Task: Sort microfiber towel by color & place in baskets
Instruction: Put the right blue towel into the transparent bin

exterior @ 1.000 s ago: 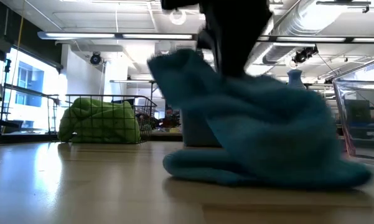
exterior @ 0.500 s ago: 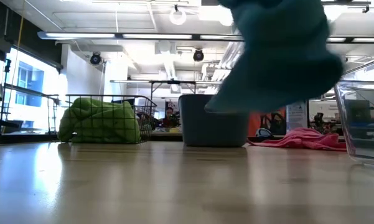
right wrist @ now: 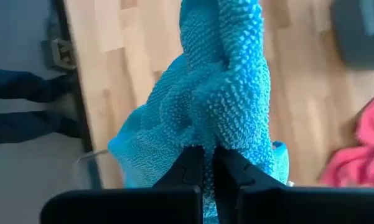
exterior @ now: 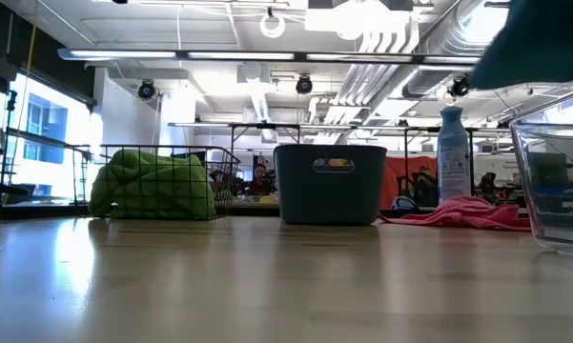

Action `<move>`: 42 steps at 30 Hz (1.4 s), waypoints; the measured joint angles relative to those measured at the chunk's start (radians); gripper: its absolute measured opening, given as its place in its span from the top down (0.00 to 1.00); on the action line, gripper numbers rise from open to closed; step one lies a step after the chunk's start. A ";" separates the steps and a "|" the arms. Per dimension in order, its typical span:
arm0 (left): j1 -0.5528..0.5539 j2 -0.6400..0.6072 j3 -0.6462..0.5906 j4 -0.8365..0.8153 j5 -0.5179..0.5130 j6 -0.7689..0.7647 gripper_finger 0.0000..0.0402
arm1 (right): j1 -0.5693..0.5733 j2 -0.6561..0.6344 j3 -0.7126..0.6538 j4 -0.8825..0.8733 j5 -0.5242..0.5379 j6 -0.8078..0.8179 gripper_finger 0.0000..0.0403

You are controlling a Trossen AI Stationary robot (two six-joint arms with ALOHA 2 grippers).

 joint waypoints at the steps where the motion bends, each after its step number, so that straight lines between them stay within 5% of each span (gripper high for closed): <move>1: 0.002 0.000 0.000 0.000 0.000 0.000 0.39 | 0.021 -0.028 -0.036 0.011 0.000 0.027 1.00; 14: 0.042 0.000 0.000 0.001 0.002 -0.035 0.39 | 0.179 -0.288 -0.292 0.068 -0.020 0.222 1.00; 26: 0.042 0.000 0.000 0.048 0.002 -0.026 0.39 | 0.179 -0.289 -0.360 0.287 -0.066 0.149 1.00; 30: 0.042 0.000 0.000 0.047 0.002 -0.026 0.39 | 0.179 -0.289 -0.360 0.267 -0.154 0.089 1.00; 42: 0.042 0.000 0.000 0.047 0.001 -0.026 0.39 | 0.165 -0.249 -0.361 0.256 -0.162 -0.078 1.00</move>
